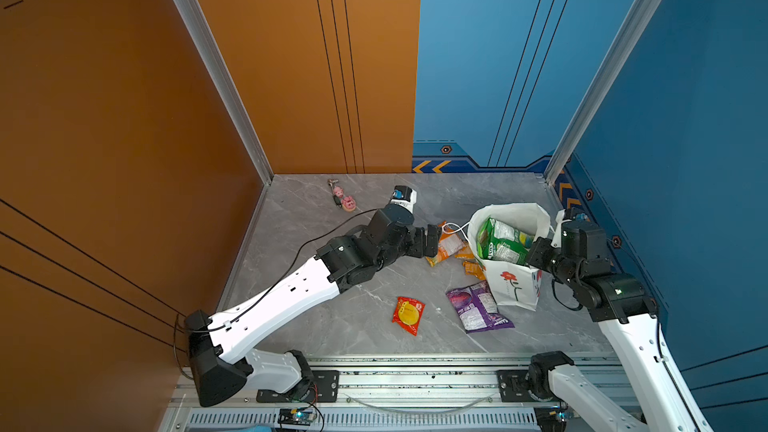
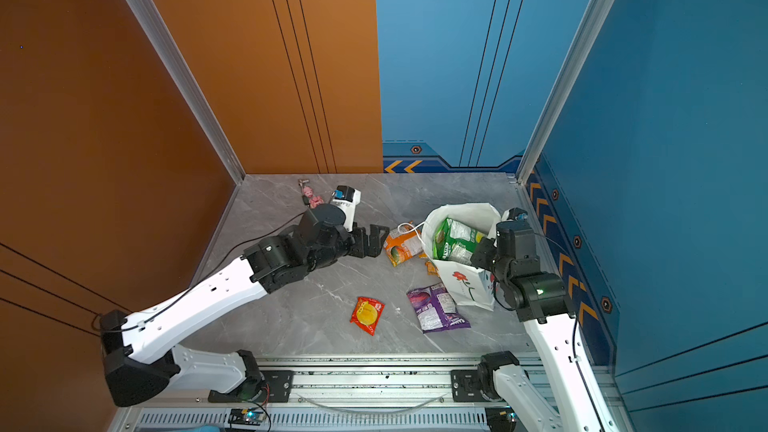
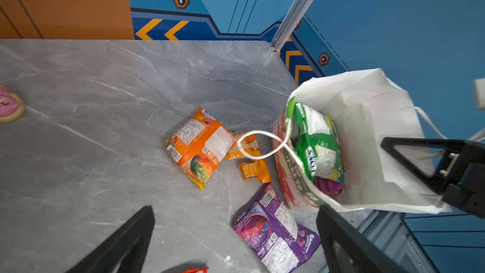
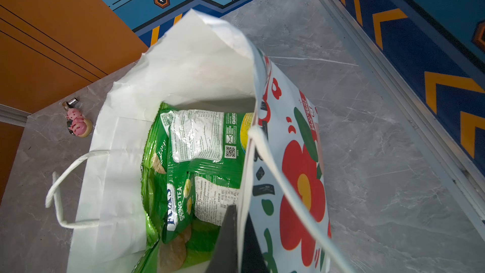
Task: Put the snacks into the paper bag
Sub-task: 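Withdraw the left gripper from the paper bag toward the purple berries bag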
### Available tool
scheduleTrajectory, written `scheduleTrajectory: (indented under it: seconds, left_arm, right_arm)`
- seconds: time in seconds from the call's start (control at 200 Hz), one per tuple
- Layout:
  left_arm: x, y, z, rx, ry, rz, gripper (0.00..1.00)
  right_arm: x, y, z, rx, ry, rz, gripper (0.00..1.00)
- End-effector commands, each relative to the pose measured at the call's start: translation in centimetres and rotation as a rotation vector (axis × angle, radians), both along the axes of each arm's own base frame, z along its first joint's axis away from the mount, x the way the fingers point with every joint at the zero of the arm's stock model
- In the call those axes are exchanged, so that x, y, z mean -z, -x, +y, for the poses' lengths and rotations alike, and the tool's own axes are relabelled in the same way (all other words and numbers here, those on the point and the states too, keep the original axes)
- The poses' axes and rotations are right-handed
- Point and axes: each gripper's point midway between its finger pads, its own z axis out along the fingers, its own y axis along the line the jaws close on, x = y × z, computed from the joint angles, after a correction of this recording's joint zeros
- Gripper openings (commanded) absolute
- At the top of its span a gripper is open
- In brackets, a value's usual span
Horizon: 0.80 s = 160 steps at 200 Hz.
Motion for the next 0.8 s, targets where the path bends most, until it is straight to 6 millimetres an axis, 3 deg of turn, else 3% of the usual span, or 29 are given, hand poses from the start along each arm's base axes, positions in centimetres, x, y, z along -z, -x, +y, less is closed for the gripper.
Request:
scheduleTrajectory:
  seconds: [0.0, 0.27, 0.305, 0.33, 0.526, 0.651, 0.796]
  left_arm:
    - [0.1, -0.1, 3.0, -0.095, 0.005, -0.025, 0.98]
    - [2.3, 1.4, 8.5, -0.208, -0.004, -0.029, 0.98]
    - [1.9, 1.6, 9.1, -0.218, 0.006, -0.039, 0.98]
    - [3.2, 1.9, 9.6, -0.222, -0.016, -0.024, 0.98]
    - [6.6, 3.6, 12.4, -0.237, -0.073, 0.010, 0.98]
    - [10.0, 4.4, 12.5, -0.210, -0.103, 0.083, 0.99]
    - [12.5, 5.1, 10.4, -0.130, -0.131, 0.169, 0.99]
  right_arm:
    - [-4.2, -1.1, -0.6, 0.033, 0.007, -0.140, 0.00]
    - [-4.4, -1.0, -0.7, 0.032, 0.007, -0.147, 0.00]
    - [-4.4, -1.0, -0.7, 0.032, 0.007, -0.147, 0.00]
    - [-4.5, -1.0, -0.7, 0.031, 0.006, -0.151, 0.00]
    - [-4.4, -1.0, -0.2, 0.011, -0.014, -0.154, 0.00]
    - [-4.4, -1.1, 0.3, -0.008, -0.038, -0.160, 0.00]
    - [-4.4, -1.1, 0.1, -0.002, -0.035, -0.175, 0.00]
